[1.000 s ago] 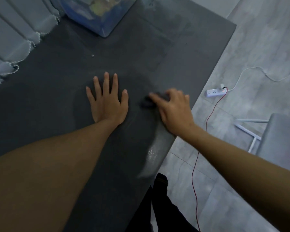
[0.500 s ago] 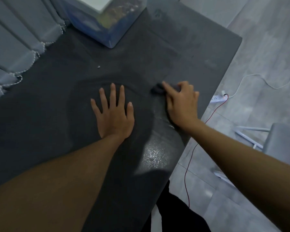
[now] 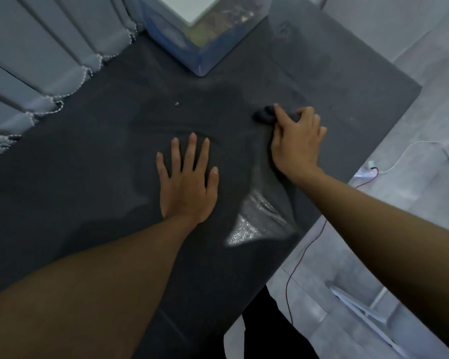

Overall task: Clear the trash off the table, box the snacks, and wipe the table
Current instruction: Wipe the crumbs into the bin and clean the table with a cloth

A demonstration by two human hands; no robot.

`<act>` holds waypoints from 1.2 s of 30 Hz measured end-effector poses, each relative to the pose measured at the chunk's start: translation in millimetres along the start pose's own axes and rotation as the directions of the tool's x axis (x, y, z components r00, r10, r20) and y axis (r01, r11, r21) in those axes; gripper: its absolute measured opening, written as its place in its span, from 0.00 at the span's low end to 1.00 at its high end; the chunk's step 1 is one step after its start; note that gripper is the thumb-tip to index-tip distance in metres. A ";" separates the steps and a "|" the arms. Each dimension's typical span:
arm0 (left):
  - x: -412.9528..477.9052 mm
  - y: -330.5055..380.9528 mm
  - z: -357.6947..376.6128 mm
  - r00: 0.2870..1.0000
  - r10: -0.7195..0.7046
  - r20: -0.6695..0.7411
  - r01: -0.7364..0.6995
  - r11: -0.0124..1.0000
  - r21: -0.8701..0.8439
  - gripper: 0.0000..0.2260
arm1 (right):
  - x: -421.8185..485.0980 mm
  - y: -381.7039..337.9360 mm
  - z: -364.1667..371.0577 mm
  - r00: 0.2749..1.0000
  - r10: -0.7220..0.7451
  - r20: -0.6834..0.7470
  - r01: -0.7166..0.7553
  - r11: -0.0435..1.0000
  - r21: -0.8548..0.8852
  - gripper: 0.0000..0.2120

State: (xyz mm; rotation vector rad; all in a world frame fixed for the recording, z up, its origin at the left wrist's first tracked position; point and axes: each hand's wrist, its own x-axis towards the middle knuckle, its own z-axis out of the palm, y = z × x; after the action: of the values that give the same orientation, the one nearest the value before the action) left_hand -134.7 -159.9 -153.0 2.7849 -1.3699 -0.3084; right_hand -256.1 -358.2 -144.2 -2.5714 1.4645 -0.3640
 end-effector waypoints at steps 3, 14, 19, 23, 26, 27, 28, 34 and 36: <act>-1.5 1.1 -1.4 1.000 0.001 0.006 -0.001 1.000 0.007 0.28 | 0.4 -15.3 3.7 1.000 -0.003 0.025 0.003 1.000 0.029 0.21; 2.0 2.1 -2.3 0.998 -0.008 0.055 0.003 0.997 0.079 0.29 | 81.5 -36.6 18.6 0.982 -0.188 0.037 0.187 0.982 0.026 0.21; 2.9 0.3 -4.8 0.997 -0.015 0.077 0.008 0.996 0.090 0.29 | 71.9 -71.6 27.2 0.974 -0.216 0.064 0.208 0.971 0.119 0.21; 3.2 2.6 -7.7 0.997 -0.007 0.082 0.000 0.996 0.088 0.29 | 62.4 -56.0 29.5 0.770 -0.631 0.094 0.617 0.774 0.146 0.21; 3.1 2.1 -9.2 0.997 -0.002 0.077 -0.004 0.997 0.079 0.29 | 107.0 -51.4 32.6 0.883 -0.469 0.005 0.468 0.882 0.053 0.21; 3.4 1.9 -9.5 0.997 -0.001 0.078 -0.006 0.997 0.080 0.29 | 121.4 -51.2 33.4 0.937 -0.350 0.006 0.350 0.936 0.045 0.22; 3.3 1.4 -9.9 0.997 0.000 0.081 -0.006 0.997 0.080 0.29 | 131.7 -52.5 34.6 0.972 -0.232 0.024 0.231 0.971 0.055 0.22; 2.1 1.1 -8.9 0.997 -0.003 0.081 -0.004 0.996 0.086 0.29 | 85.3 -58.6 29.3 0.902 -0.428 0.061 0.412 0.894 0.177 0.21; 3.0 1.3 -8.4 0.997 -0.011 0.080 0.004 0.996 0.084 0.29 | 76.5 -39.5 26.7 0.758 -0.647 0.080 0.626 0.757 0.189 0.20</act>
State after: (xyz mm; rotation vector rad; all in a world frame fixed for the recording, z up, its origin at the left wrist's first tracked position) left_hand -132.3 -163.6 -145.1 2.8754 -1.4216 -0.3757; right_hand -178.4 -403.6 -149.6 -2.8220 0.4351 -0.3407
